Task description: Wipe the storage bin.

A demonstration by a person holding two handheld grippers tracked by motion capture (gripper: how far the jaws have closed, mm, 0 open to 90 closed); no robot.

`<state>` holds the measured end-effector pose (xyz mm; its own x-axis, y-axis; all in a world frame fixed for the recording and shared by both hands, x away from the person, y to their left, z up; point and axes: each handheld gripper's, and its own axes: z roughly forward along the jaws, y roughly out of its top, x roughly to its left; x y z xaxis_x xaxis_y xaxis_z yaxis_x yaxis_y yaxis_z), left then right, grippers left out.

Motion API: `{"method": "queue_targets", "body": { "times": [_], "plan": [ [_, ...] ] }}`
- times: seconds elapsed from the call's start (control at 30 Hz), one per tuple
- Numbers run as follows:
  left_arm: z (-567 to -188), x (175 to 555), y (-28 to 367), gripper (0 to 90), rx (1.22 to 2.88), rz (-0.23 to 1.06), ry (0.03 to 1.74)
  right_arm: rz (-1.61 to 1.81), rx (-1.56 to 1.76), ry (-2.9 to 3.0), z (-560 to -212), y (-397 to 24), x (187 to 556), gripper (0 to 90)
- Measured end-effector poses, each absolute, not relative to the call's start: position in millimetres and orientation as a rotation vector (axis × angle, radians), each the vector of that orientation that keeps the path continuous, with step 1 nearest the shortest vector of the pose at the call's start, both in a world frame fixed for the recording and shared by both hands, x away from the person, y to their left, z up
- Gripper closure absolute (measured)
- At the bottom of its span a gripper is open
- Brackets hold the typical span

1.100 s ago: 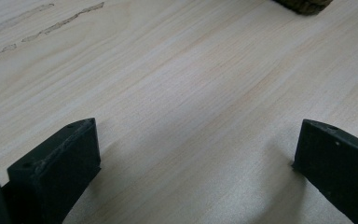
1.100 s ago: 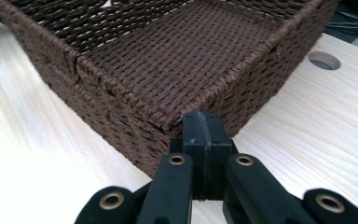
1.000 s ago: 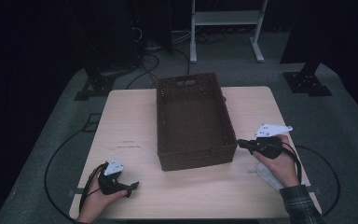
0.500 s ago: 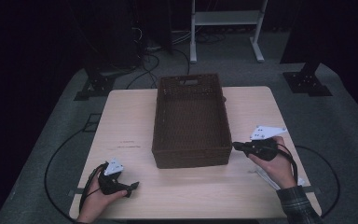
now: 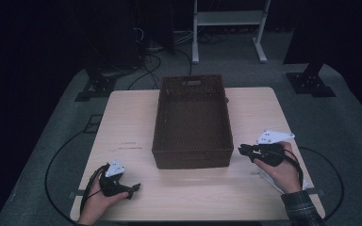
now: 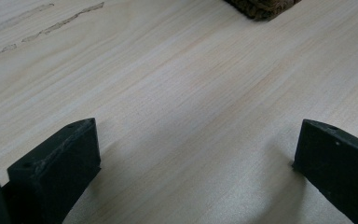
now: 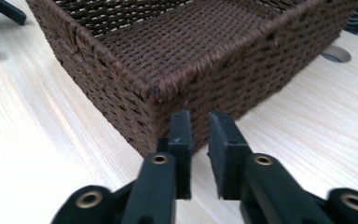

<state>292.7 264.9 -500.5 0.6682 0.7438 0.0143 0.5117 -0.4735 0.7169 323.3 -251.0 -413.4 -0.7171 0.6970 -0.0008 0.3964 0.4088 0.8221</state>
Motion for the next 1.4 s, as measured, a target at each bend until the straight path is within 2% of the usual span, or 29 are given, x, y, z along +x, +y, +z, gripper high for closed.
{"method": "queue_targets", "body": {
  "times": [0.17,0.33,0.8,1.2,1.4],
  "plan": [
    [-500.6,292.6,264.9,0.0,2.179,0.425,0.964,1.204,0.963,2.315,-418.6,-253.3,316.2,66.2],
    [-500.6,292.6,264.9,0.0,2.179,0.425,0.964,1.182,0.985,2.321,-428.4,-254.2,309.5,52.7],
    [-500.3,292.0,265.1,0.0,2.182,0.423,0.966,1.099,0.997,2.395,-466.9,-249.8,288.5,30.5],
    [-500.4,291.7,265.3,0.0,2.182,0.425,0.964,0.990,1.021,2.432,-490.1,-252.1,280.4,20.9],
    [-500.4,291.6,265.3,0.0,2.182,0.425,0.964,0.977,1.030,2.438,-496.1,-252.9,279.9,20.1]
  ]
}}
